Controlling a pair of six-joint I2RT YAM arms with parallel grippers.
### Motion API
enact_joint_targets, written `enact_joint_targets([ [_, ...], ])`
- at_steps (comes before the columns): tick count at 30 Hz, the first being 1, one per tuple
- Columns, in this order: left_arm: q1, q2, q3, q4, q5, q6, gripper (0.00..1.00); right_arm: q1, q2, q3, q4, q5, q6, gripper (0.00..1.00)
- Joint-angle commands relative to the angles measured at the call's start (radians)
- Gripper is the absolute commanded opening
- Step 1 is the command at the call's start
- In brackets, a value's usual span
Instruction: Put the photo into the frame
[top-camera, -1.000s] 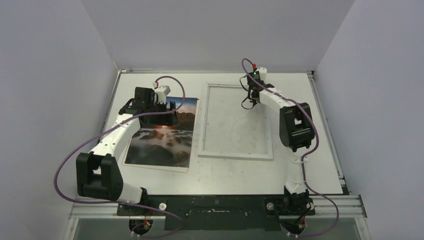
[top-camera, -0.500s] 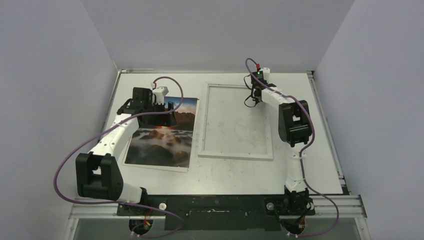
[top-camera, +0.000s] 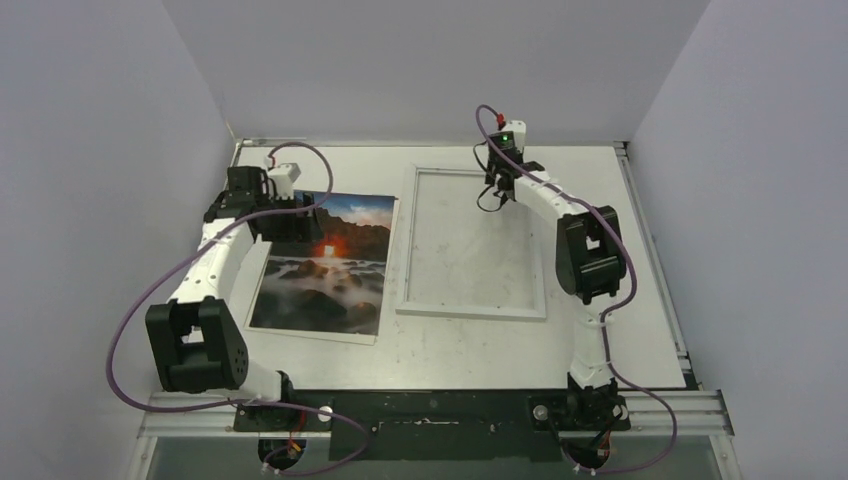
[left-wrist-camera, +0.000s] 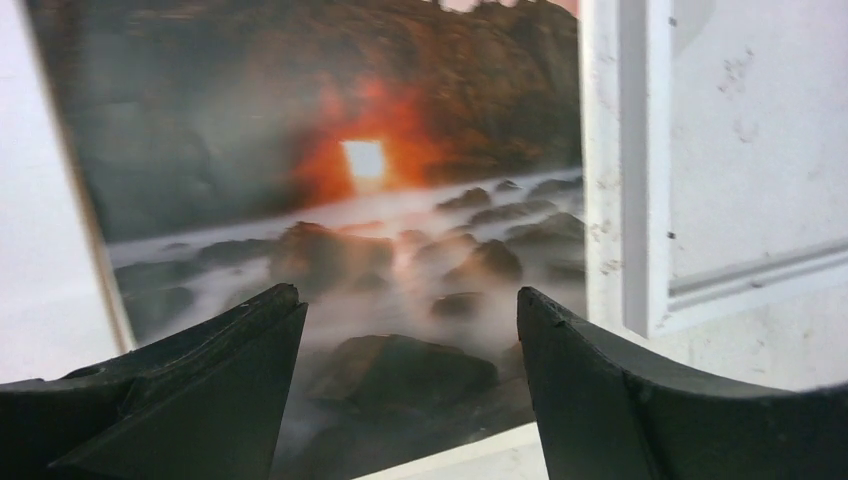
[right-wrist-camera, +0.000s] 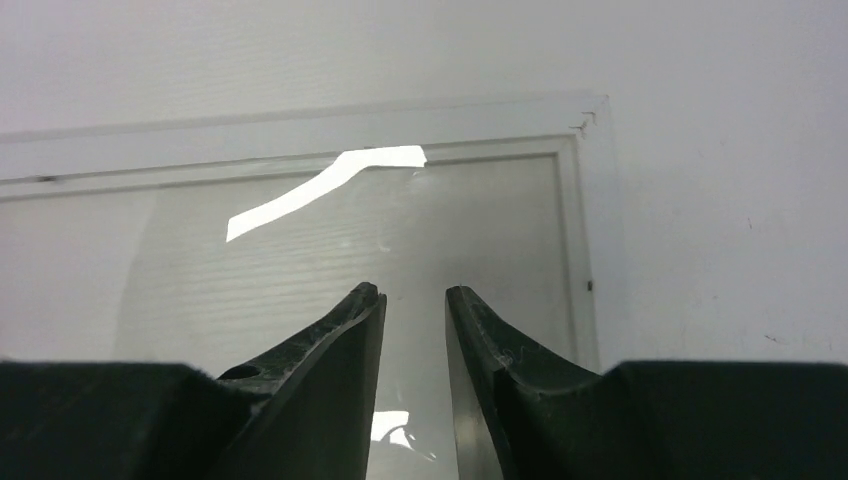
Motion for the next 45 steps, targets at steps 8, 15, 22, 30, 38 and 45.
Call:
enact_joint_targets([
  [8, 0.258, 0.184, 0.094, -0.004, -0.049, 0.193, 0.78, 0.426, -0.194, -0.022, 0.050, -0.006, 0.047, 0.50],
  [15, 0.311, 0.250, 0.051, 0.037, -0.087, 0.244, 0.77, 0.556, -0.054, 0.019, 0.016, -0.053, 0.154, 0.57],
  [22, 0.366, 0.289, 0.060, 0.040, -0.079, 0.265, 0.77, 0.582, 0.023, 0.057, -0.019, -0.086, 0.206, 0.67],
  [30, 0.377, 0.333, 0.039, 0.048, -0.039, 0.271, 0.67, 0.597, 0.069, 0.058, -0.042, -0.093, 0.259, 0.71],
  [38, 0.396, 0.378, 0.048, 0.020, -0.008, 0.278, 0.68, 0.610, 0.120, 0.083, -0.045, -0.145, 0.304, 0.72],
  [45, 0.399, 0.392, 0.039, 0.009, 0.049, 0.279, 0.54, 0.625, 0.115, 0.076, 0.005, -0.183, 0.328, 0.72],
])
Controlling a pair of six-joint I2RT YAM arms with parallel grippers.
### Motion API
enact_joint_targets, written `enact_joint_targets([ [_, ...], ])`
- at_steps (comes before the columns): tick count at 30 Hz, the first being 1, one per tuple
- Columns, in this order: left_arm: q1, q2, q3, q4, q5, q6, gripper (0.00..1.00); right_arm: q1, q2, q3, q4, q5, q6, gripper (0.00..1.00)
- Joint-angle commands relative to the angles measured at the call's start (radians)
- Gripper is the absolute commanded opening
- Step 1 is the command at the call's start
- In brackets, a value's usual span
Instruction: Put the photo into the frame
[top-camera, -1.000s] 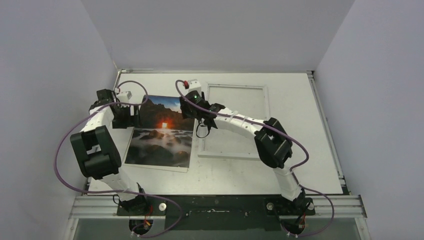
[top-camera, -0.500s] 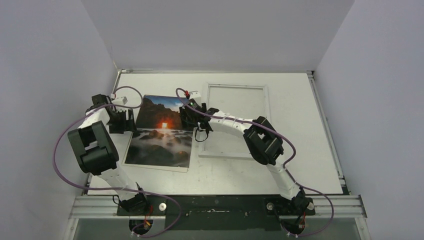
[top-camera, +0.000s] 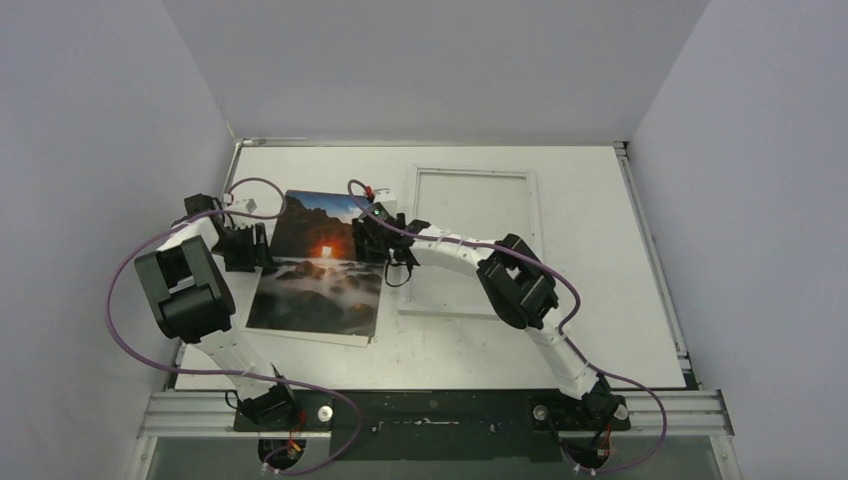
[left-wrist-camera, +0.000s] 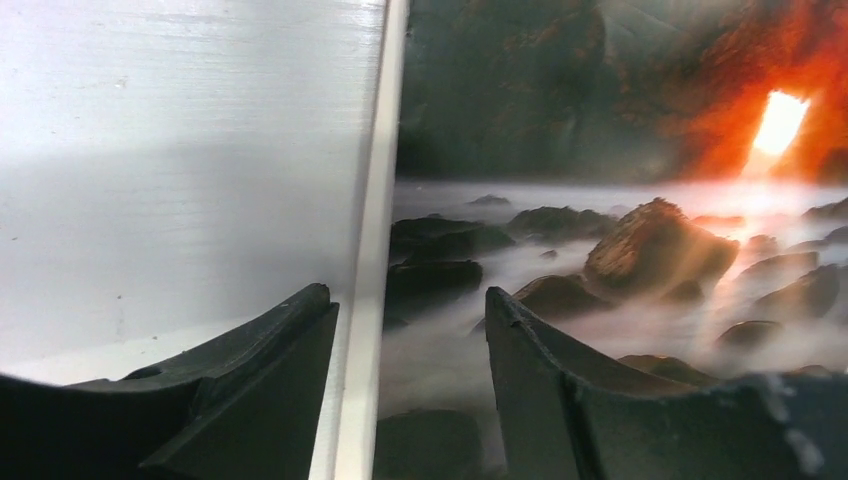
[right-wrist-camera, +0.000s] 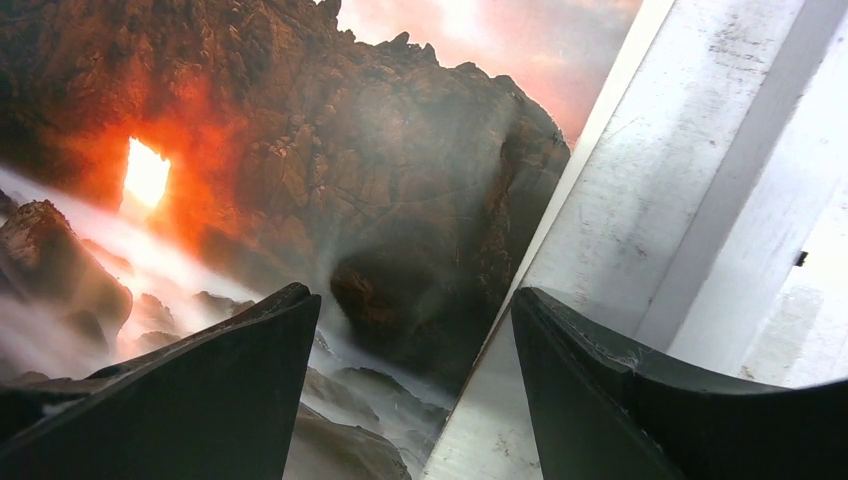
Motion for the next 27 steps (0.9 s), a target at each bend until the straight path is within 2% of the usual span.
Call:
enact_joint_targets([
  [1, 0.007, 0.013, 0.003, -0.012, 0.079, 0.018, 0.48, 0.018, -0.003, 0.014, 0.042, -0.046, 0.037, 0.72],
  [4, 0.006, 0.032, 0.010, -0.034, 0.106, 0.026, 0.33, 0.022, -0.029, 0.020, 0.058, -0.058, 0.037, 0.71],
  [10, 0.007, 0.015, 0.024, -0.080, 0.158, 0.028, 0.16, 0.021, -0.085, 0.020, 0.100, -0.081, 0.042, 0.71],
  [19, 0.004, -0.114, 0.100, -0.188, 0.266, 0.000, 0.12, 0.022, -0.118, 0.017, 0.106, -0.087, 0.036, 0.70],
  [27, 0.006, -0.133, 0.094, -0.198, 0.256, 0.011, 0.11, 0.020, -0.148, -0.007, 0.126, -0.089, 0.034, 0.70],
])
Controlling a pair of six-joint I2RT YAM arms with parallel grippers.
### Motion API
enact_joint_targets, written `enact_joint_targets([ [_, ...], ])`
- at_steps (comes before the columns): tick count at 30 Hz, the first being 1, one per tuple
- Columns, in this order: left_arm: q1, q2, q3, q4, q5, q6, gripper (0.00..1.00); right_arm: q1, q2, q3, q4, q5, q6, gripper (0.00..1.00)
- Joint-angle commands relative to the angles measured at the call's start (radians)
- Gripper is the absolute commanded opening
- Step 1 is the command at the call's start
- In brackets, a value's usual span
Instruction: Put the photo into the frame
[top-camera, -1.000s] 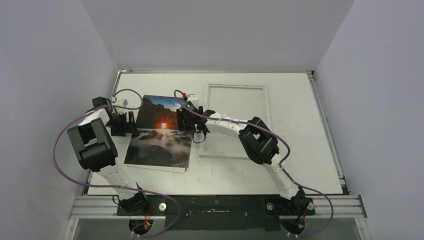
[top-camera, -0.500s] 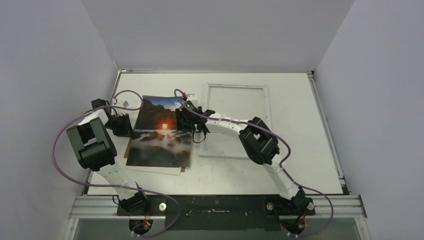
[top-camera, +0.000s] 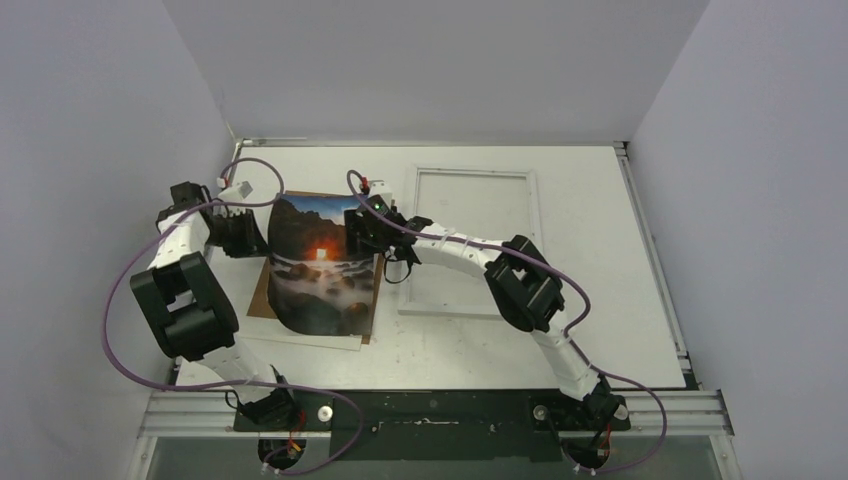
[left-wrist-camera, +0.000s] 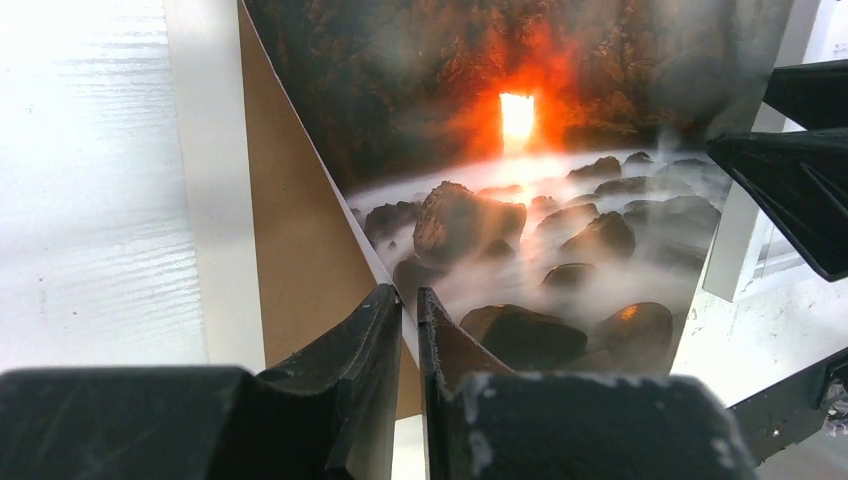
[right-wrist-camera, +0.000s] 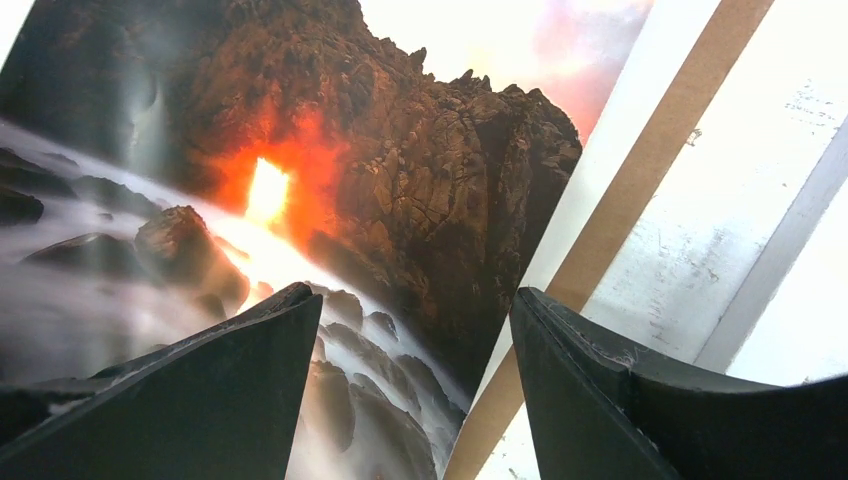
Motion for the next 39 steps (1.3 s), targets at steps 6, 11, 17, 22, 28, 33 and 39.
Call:
enact_joint_targets([
  [6, 0.006, 0.020, 0.016, -0.009, 0.017, 0.007, 0.11, 0.007, -0.127, -0.035, 0.083, -0.006, 0.010, 0.67],
  [11, 0.006, 0.036, 0.012, 0.019, 0.019, -0.012, 0.10, -0.013, -0.114, -0.035, 0.111, -0.028, 0.017, 0.53],
  [17, 0.006, 0.036, -0.004, 0.033, 0.007, -0.008, 0.10, -0.029, -0.108, -0.051, 0.158, -0.072, 0.033, 0.29],
  [22, 0.007, 0.037, -0.023, 0.044, 0.005, -0.008, 0.10, -0.038, -0.100, -0.067, 0.165, -0.084, 0.046, 0.21],
  [28, 0.007, 0.036, -0.007, 0.028, 0.012, -0.003, 0.19, -0.071, -0.116, -0.048, 0.159, -0.058, 0.022, 0.05],
  [33, 0.009, 0.036, 0.040, -0.022, -0.012, 0.036, 0.55, -0.154, -0.161, -0.031, 0.125, 0.059, -0.040, 0.05],
  [39, 0.030, 0.041, 0.039, 0.003, -0.100, 0.079, 0.65, -0.200, -0.232, -0.078, 0.121, 0.091, -0.072, 0.05],
])
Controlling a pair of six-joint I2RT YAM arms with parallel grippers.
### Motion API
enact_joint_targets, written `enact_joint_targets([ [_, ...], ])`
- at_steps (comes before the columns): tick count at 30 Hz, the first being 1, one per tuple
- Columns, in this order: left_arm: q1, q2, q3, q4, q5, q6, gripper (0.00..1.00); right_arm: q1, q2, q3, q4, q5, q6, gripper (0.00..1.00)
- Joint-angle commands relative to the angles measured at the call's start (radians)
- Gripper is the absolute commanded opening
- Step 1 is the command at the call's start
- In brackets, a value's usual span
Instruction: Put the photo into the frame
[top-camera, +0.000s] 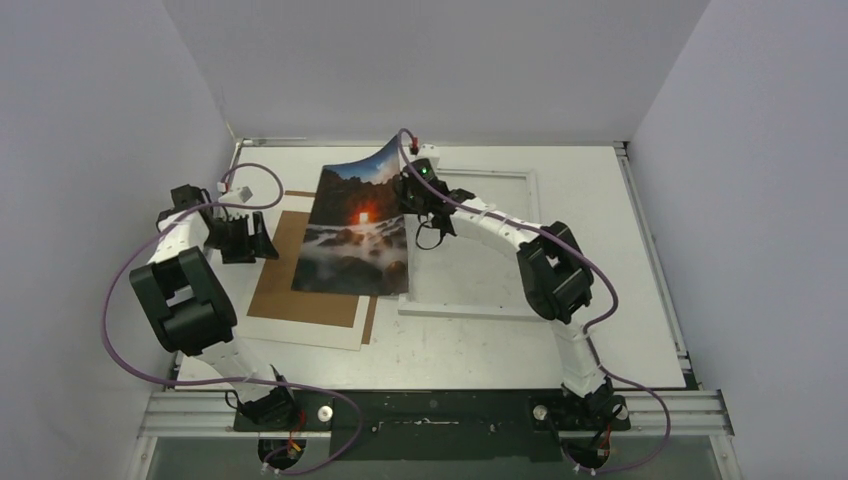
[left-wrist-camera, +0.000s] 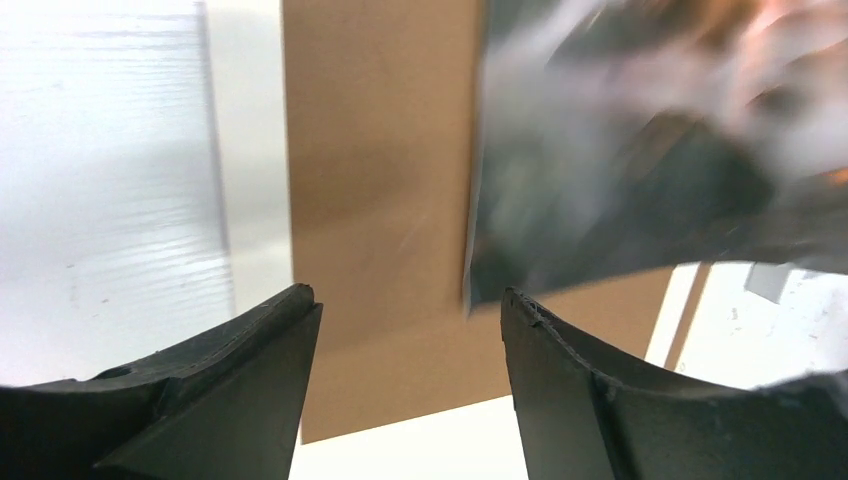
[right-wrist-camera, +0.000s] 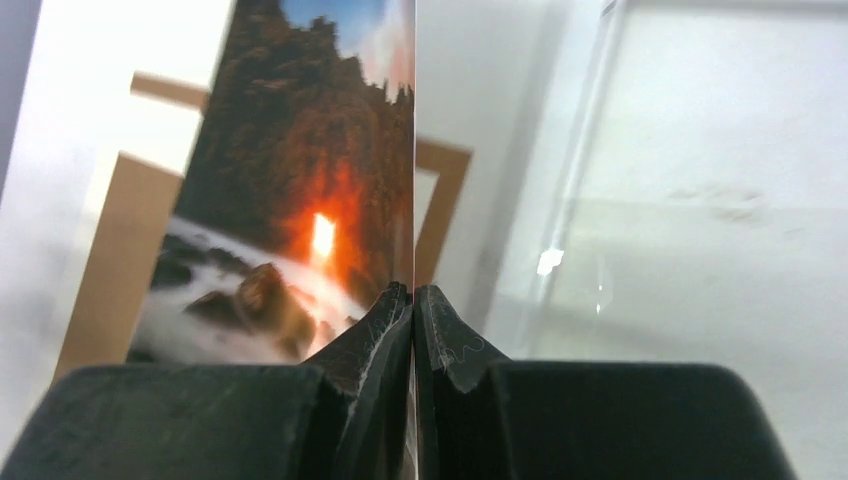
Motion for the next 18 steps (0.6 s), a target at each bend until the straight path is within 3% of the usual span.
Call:
enact_joint_targets([
  [1, 0.020, 0.005, 0.028, 0.026, -0.093, 0.059, 0.65, -0.021, -0.140, -0.007, 0.030, 0.068, -0.044, 0.05],
  [5, 0.019, 0.018, -0.019, 0.102, -0.207, 0.089, 0.65, -0.008, -0.146, -0.013, 0.032, 0.064, -0.045, 0.05],
  [18, 0.022, 0.086, -0.136, 0.265, -0.383, 0.148, 0.60, 0.024, -0.160, -0.019, 0.033, 0.039, -0.047, 0.05],
])
